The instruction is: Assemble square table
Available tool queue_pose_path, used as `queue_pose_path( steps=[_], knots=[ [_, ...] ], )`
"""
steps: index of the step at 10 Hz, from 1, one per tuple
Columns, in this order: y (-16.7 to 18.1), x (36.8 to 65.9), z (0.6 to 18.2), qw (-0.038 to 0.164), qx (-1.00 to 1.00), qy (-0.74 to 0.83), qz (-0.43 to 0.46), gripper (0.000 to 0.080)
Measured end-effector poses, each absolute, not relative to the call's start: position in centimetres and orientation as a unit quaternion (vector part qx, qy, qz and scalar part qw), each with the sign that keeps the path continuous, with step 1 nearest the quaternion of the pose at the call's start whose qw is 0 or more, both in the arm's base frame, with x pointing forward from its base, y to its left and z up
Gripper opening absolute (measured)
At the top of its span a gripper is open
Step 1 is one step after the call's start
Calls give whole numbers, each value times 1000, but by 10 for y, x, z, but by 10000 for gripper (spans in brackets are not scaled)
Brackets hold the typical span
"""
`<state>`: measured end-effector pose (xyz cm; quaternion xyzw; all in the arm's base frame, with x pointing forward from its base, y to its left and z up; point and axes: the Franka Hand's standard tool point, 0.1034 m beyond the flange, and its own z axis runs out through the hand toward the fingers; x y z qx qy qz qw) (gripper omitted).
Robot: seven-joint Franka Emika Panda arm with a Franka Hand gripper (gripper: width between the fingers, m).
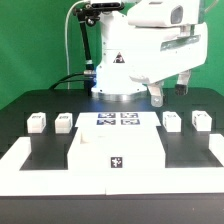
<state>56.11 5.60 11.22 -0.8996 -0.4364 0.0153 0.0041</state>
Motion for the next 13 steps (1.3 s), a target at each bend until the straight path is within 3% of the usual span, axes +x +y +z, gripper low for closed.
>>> queue_pose_path(
  steps=[9,13],
  knots=[
    [56,561,112,4,-900,-436,16,650],
    [33,528,98,2,-823,-567,21,650]
  ],
)
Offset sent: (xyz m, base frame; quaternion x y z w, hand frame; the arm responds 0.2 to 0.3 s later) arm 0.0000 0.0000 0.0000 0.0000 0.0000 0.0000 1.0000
